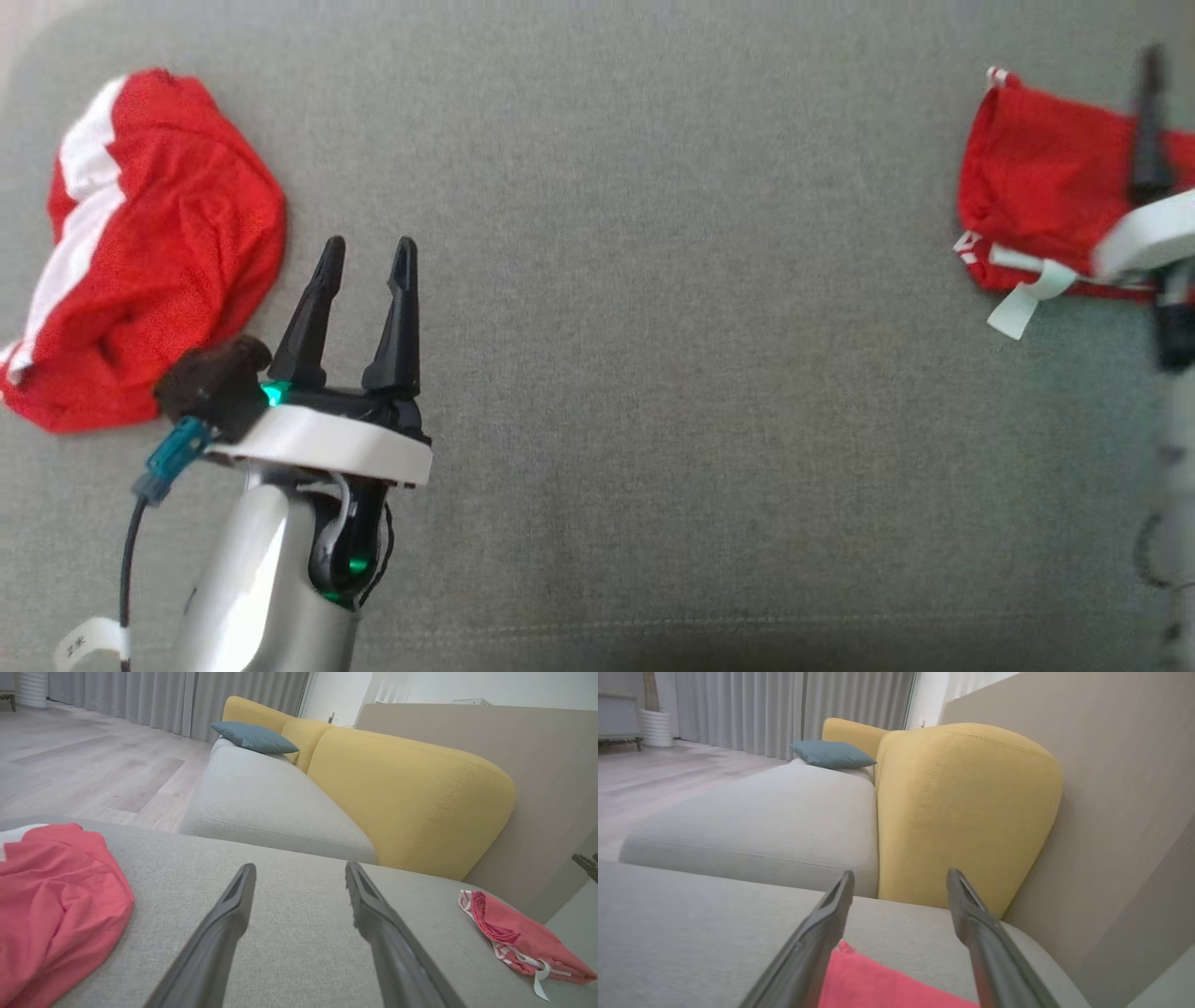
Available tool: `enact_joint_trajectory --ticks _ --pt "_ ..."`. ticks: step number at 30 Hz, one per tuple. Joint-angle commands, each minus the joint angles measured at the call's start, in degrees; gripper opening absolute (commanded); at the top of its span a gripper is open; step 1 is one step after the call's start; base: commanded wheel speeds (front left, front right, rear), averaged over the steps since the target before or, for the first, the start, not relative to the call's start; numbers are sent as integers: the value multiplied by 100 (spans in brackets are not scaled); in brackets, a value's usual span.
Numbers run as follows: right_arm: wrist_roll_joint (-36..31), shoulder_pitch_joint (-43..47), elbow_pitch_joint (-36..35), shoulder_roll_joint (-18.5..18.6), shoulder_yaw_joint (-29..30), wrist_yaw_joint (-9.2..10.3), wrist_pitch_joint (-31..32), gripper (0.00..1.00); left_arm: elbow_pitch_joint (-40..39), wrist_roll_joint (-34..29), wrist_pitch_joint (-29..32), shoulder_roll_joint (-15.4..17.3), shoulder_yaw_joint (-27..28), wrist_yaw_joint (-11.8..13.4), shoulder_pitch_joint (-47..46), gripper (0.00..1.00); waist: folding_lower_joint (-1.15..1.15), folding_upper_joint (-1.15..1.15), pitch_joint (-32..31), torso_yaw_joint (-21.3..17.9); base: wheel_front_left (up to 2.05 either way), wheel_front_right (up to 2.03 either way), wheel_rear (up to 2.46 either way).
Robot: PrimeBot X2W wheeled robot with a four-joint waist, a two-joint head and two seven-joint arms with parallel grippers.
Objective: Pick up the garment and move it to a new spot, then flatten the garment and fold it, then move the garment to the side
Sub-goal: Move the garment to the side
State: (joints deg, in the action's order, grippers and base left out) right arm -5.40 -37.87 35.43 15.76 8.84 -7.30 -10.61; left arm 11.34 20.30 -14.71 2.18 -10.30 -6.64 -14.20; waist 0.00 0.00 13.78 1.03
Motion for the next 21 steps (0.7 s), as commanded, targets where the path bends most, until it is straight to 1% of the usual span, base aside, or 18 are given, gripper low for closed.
enact_joint_trajectory --ticks 1,7,8,12,16,19,21 --pt "141 61 -264 -116 -241 -19 -95 100 -170 14 -29 70 205 -4 -24 100 0 0 -224 3 0 0 0" --pt "612 501 -642 -729 -825 -19 -293 100 -248 20 -29 70 372 44 171 100 0 0 -698 -25 0 0 0" --pt "612 501 -642 -729 -825 -19 -293 100 -248 20 -29 70 372 44 171 100 0 0 -698 -25 0 0 0" --pt "807 1057 -890 -1062 -1103 -19 -378 100 -276 41 -29 70 462 60 373 100 0 0 -1010 -45 0 0 0" --pt "968 1682 -1143 -1234 -1269 -19 -420 100 -288 110 -29 70 510 98 629 100 0 0 -1270 -78 0 0 0" --pt "996 2110 -1347 -1277 -1327 -19 -433 100 -314 107 -29 70 507 116 829 100 0 0 -1387 -89 0 0 0" --pt "1217 2355 -1550 -1283 -1352 -19 -436 100 -329 86 -29 70 491 129 934 100 0 0 -1437 -80 0 0 0"
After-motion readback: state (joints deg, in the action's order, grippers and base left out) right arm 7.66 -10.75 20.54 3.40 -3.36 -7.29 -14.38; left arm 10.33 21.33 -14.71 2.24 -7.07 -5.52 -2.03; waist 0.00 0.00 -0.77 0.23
